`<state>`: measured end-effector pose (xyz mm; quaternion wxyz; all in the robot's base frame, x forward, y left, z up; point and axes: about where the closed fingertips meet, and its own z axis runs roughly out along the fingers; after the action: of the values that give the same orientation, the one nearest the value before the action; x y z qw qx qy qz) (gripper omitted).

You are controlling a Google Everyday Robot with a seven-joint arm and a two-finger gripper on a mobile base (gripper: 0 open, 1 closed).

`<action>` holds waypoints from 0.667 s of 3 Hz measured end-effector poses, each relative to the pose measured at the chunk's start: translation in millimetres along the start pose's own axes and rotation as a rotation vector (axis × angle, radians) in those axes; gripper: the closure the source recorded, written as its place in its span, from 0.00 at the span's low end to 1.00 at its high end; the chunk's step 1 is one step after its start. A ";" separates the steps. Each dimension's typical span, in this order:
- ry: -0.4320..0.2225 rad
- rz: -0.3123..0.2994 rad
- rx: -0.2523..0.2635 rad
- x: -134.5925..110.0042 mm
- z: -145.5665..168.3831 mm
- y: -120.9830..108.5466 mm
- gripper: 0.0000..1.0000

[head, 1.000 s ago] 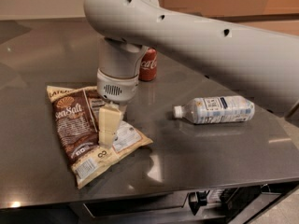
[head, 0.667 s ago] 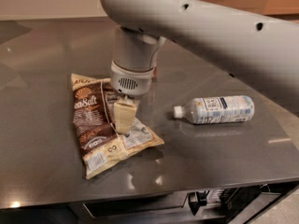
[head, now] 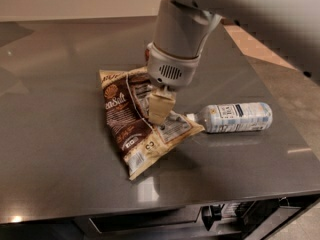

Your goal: Move brown chip bag near blue plastic bottle

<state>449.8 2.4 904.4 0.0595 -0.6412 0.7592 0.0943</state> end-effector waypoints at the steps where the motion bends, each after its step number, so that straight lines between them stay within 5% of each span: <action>1: -0.004 0.013 -0.006 12.4 -2.5 -6.9 0.85; 2: 0.002 0.037 -0.012 23.8 -1.9 -13.2 0.61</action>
Offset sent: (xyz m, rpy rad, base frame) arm 0.0091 -0.0442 -0.0095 -0.0260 0.0615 -0.0541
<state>458.8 -23.0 900.4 0.0532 -0.6276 0.7703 0.0994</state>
